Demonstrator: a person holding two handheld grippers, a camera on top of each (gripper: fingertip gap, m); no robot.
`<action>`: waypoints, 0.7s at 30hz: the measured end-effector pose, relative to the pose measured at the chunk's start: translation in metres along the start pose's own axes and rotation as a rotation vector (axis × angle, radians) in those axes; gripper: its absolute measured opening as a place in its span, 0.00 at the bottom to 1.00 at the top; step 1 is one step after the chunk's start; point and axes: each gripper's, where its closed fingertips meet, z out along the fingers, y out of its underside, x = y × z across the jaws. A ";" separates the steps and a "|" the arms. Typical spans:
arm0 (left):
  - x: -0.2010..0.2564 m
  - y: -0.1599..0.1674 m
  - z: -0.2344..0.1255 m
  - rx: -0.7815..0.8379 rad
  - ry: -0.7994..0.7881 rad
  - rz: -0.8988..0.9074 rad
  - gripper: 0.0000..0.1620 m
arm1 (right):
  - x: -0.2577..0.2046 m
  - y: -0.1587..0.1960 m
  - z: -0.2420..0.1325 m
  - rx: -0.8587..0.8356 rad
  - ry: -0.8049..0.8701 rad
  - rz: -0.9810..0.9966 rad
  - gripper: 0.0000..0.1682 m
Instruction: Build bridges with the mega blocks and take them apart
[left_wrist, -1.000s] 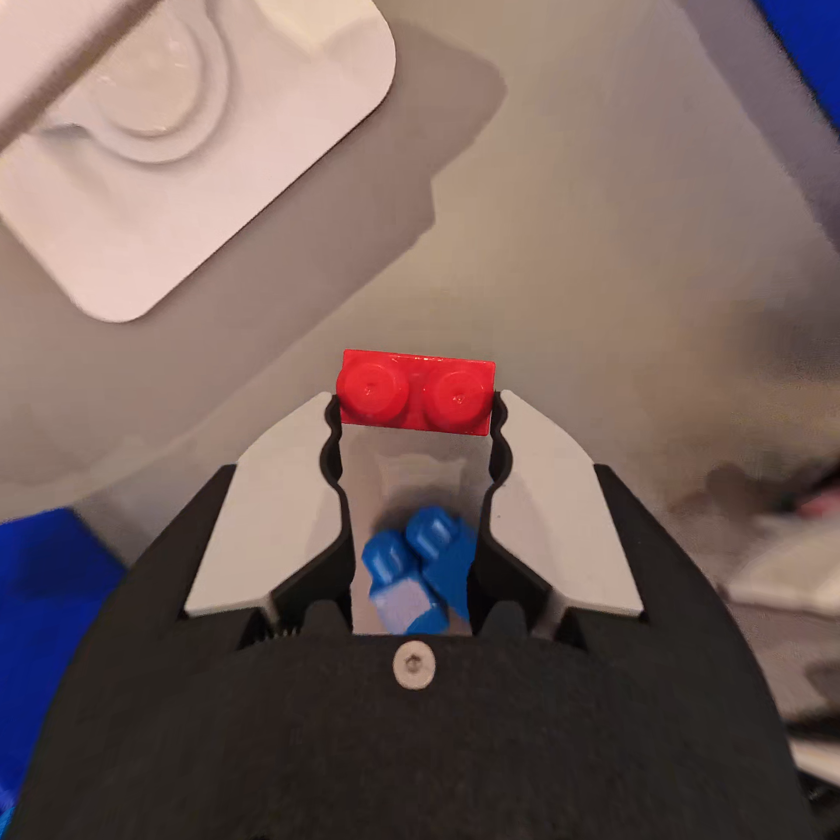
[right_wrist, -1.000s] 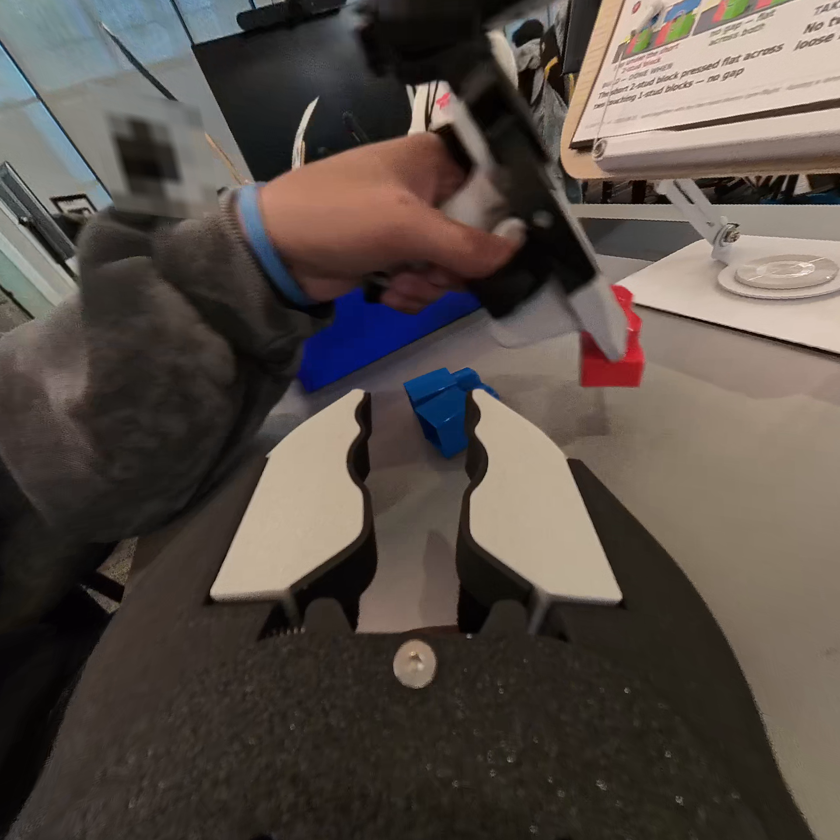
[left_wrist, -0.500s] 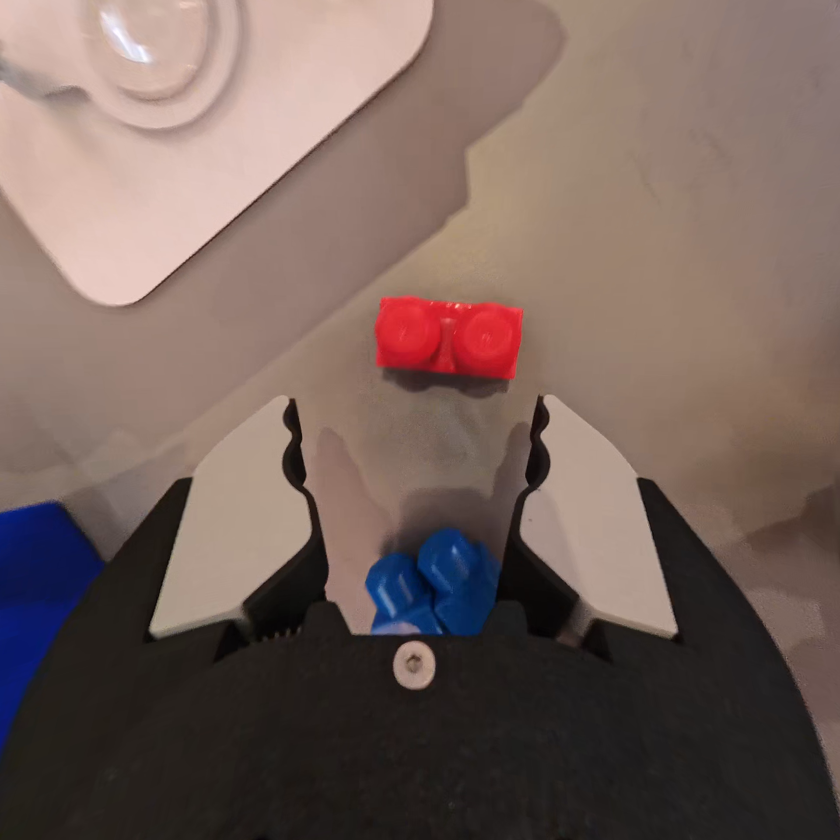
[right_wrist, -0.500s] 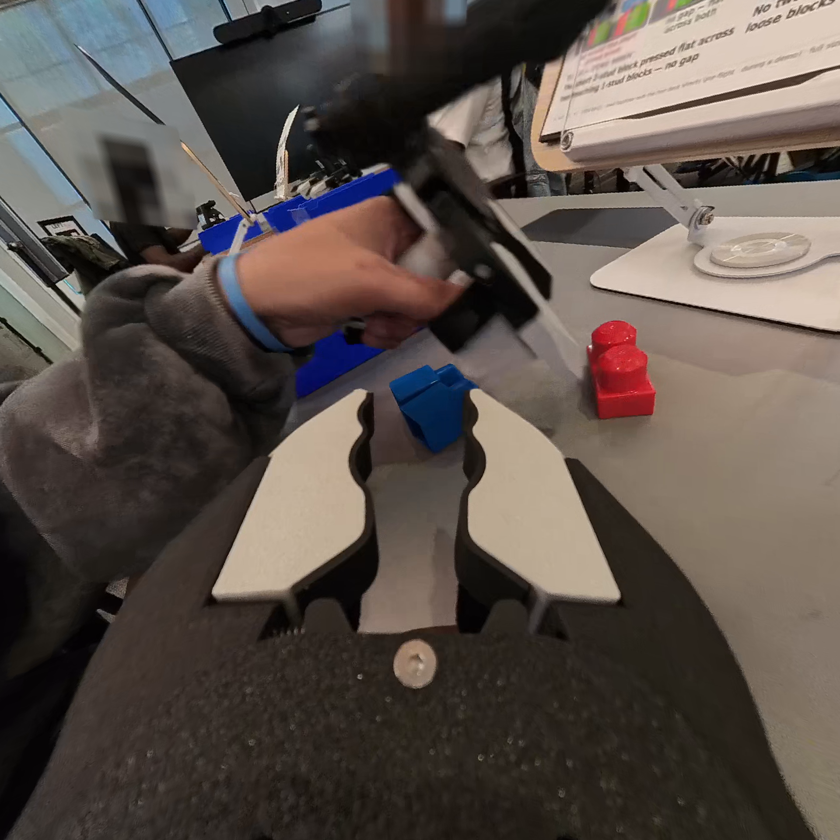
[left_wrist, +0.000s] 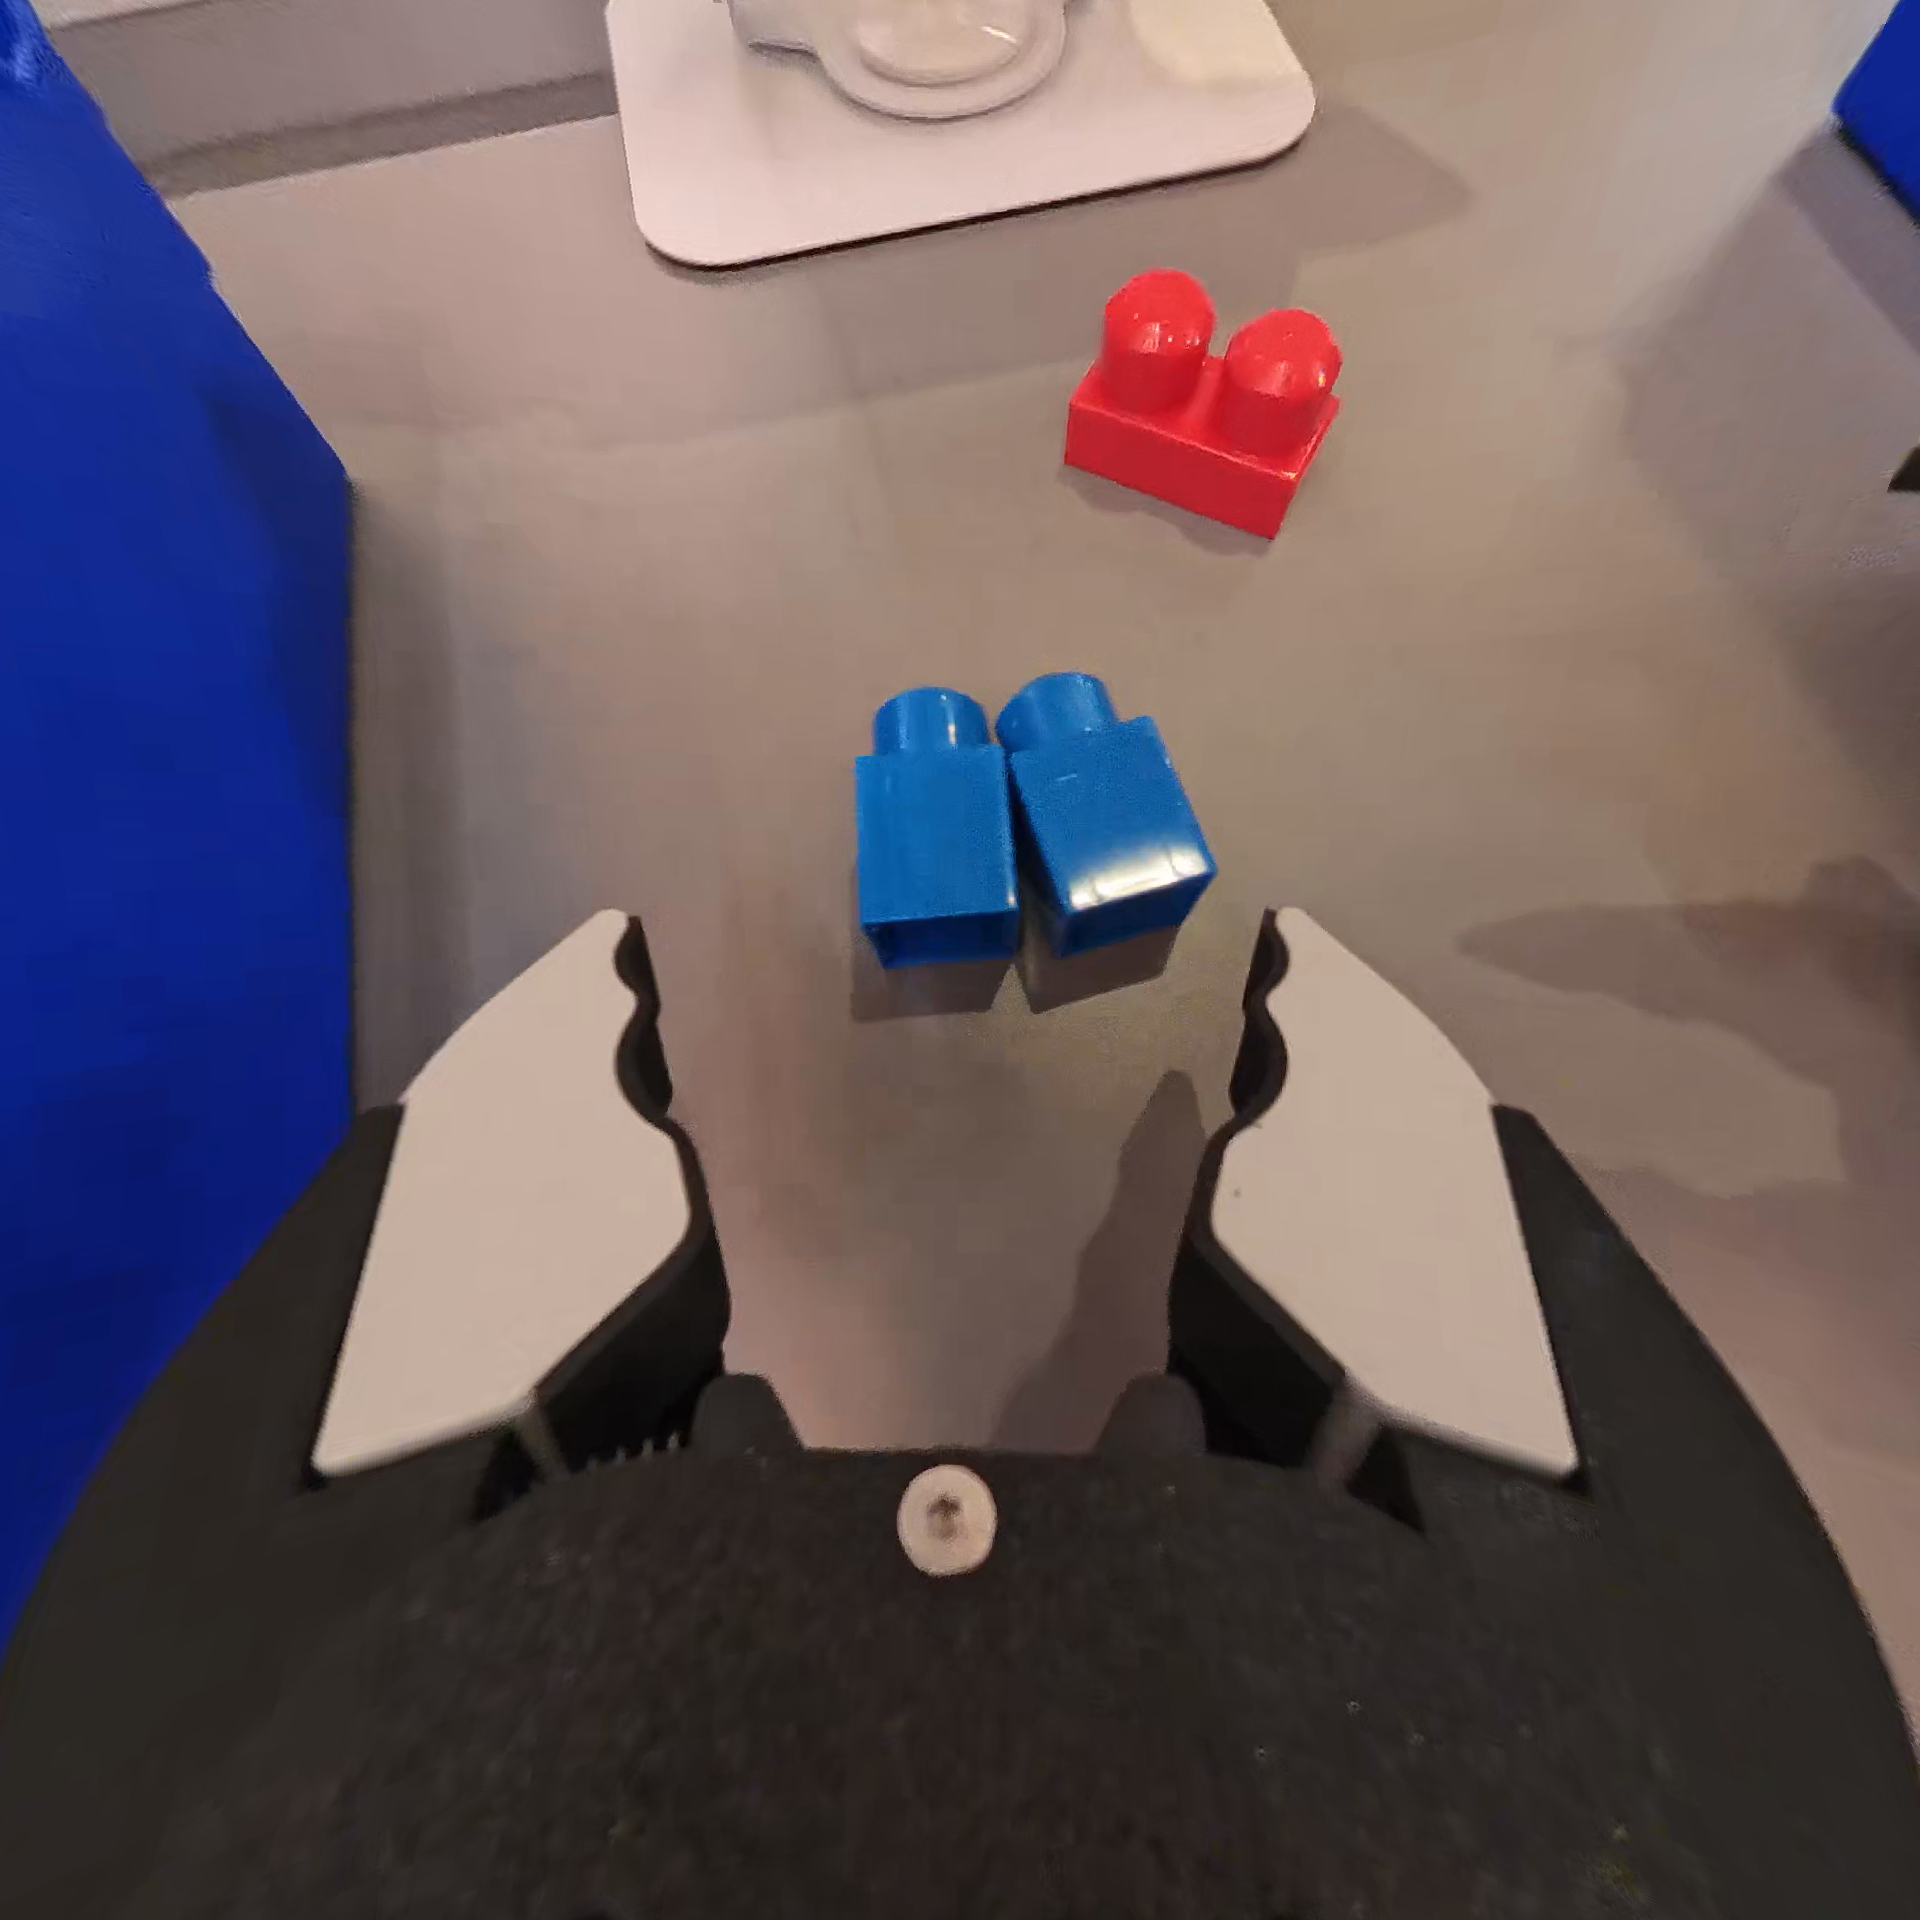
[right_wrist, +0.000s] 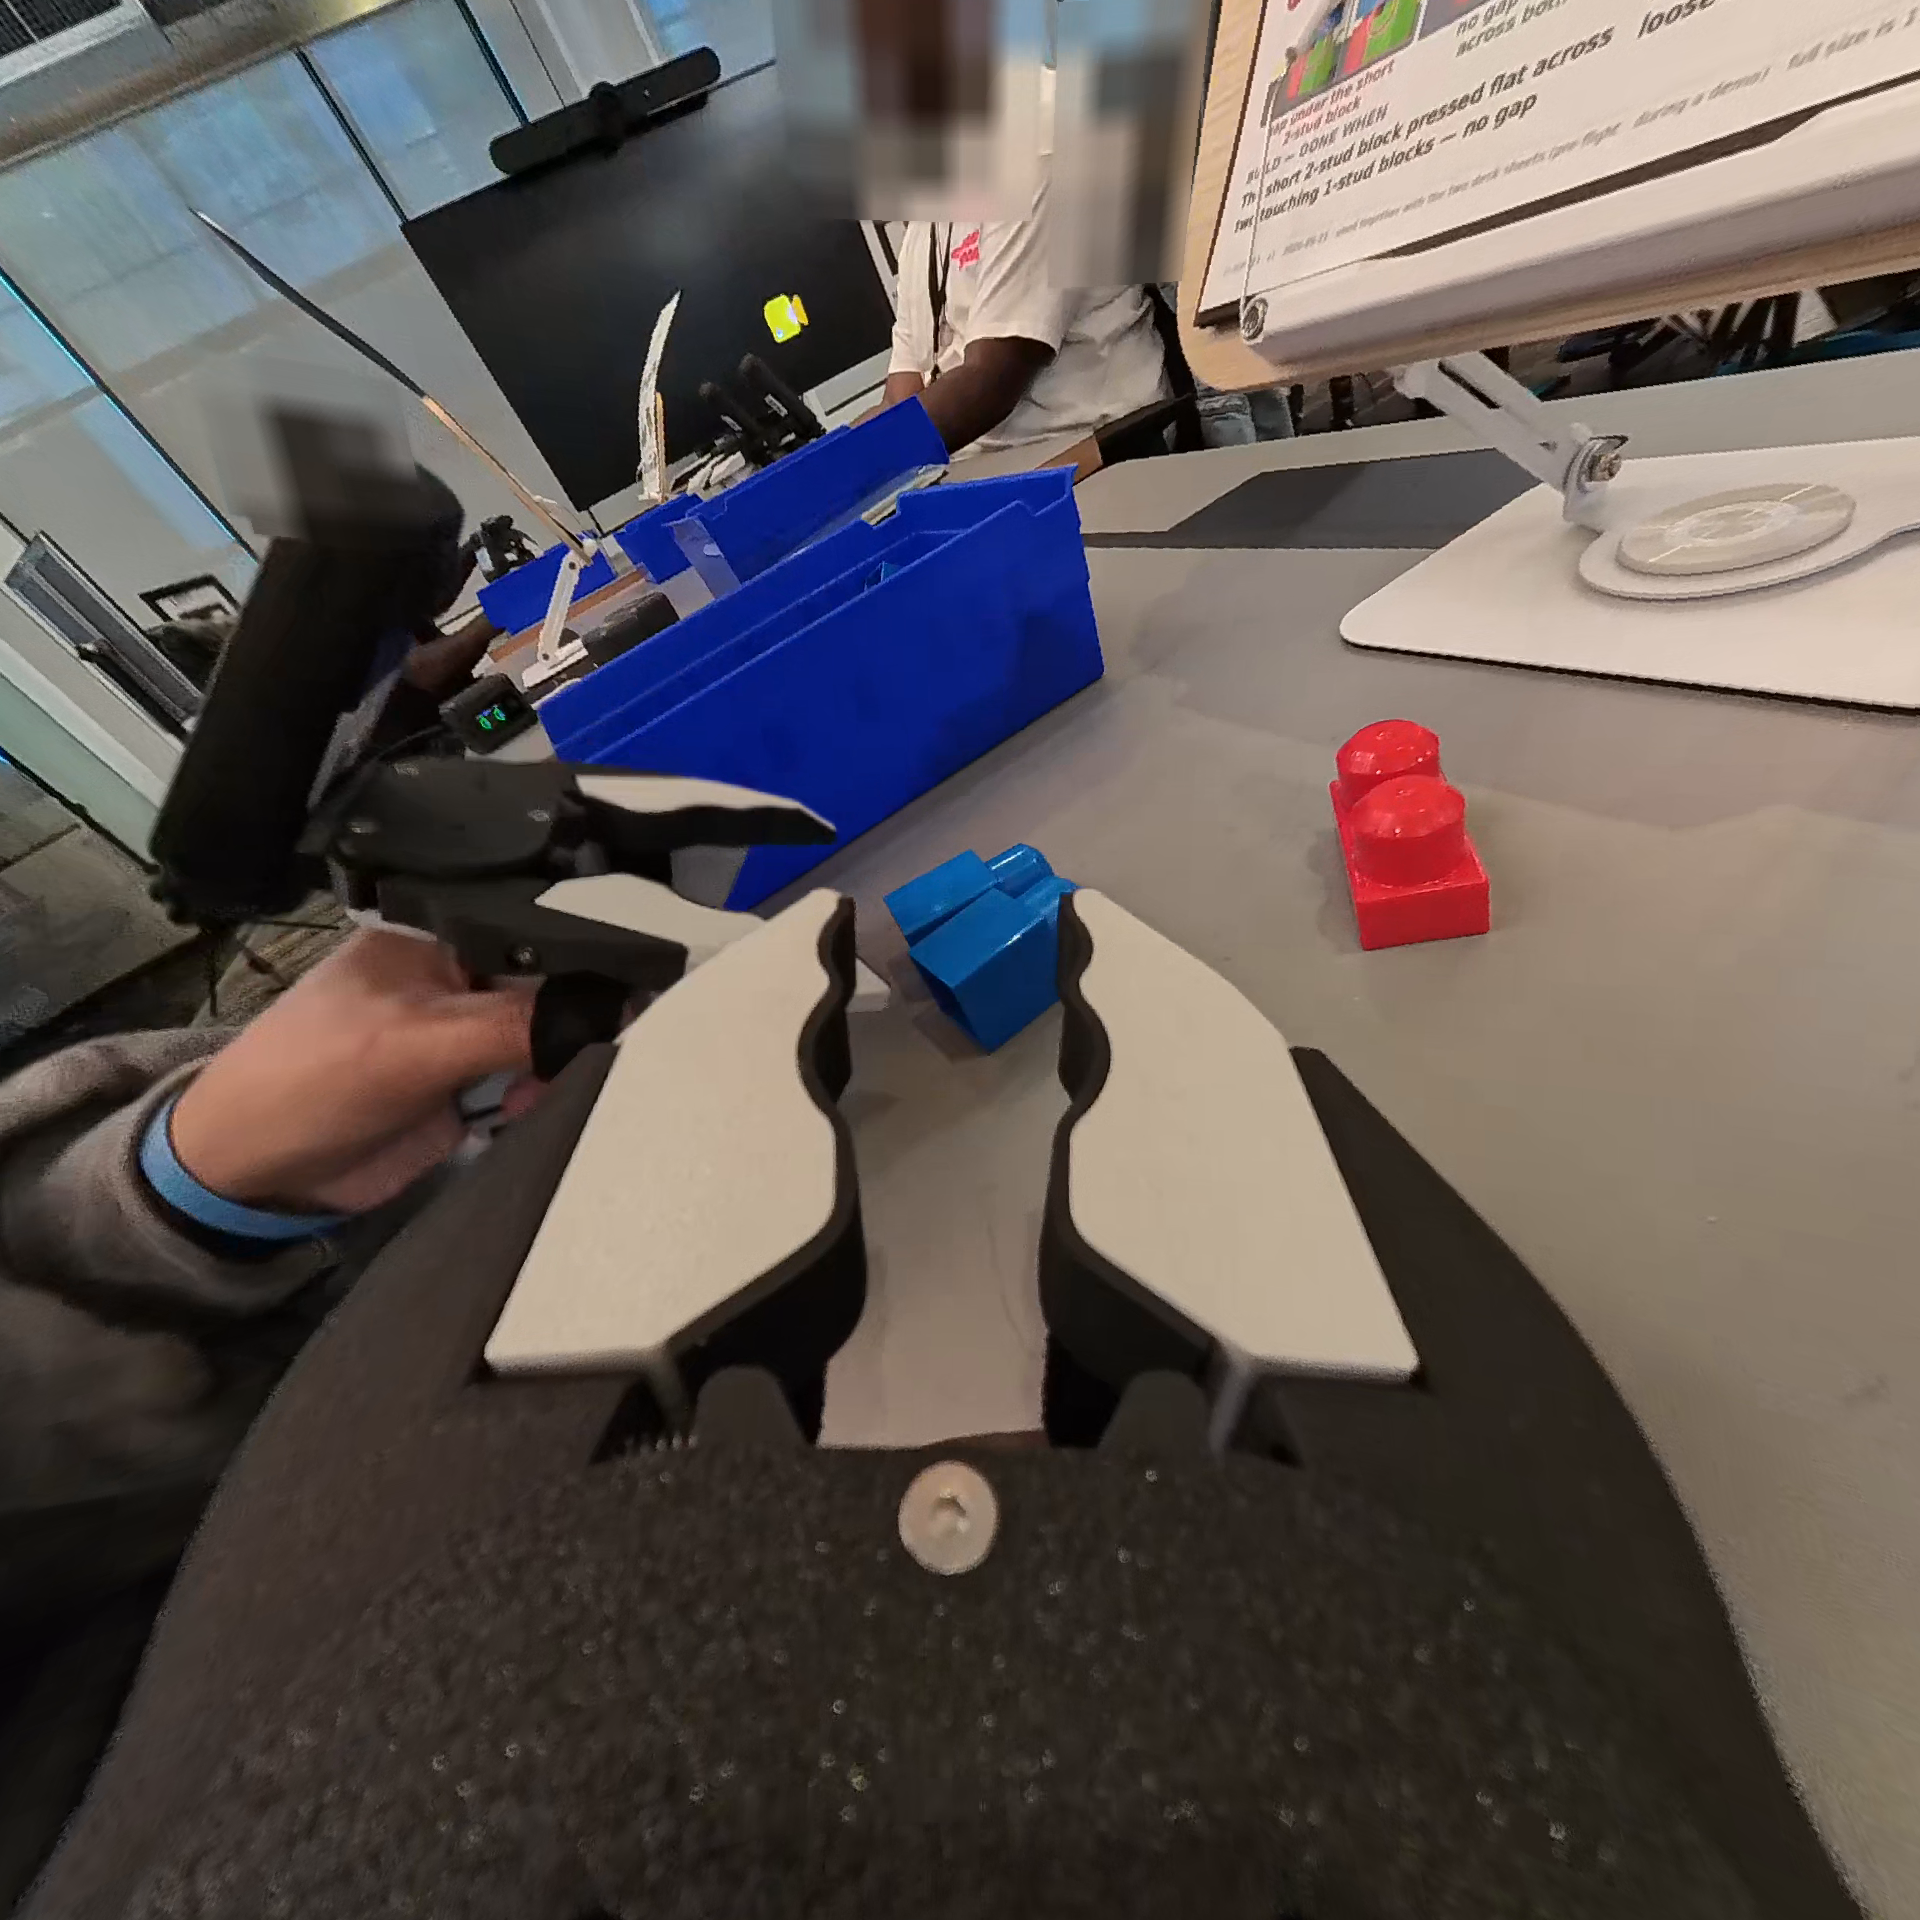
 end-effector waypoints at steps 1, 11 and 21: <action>0.006 0.001 0.002 0.005 0.028 -0.035 0.66 | 0.000 -0.001 0.000 0.003 -0.002 0.005 0.22; 0.017 0.015 0.033 -0.098 0.014 -0.108 0.75 | 0.000 -0.003 -0.002 0.017 -0.012 0.033 0.22; 0.009 0.013 0.045 -0.133 -0.037 -0.123 0.71 | 0.000 -0.001 -0.001 0.005 -0.025 0.047 0.21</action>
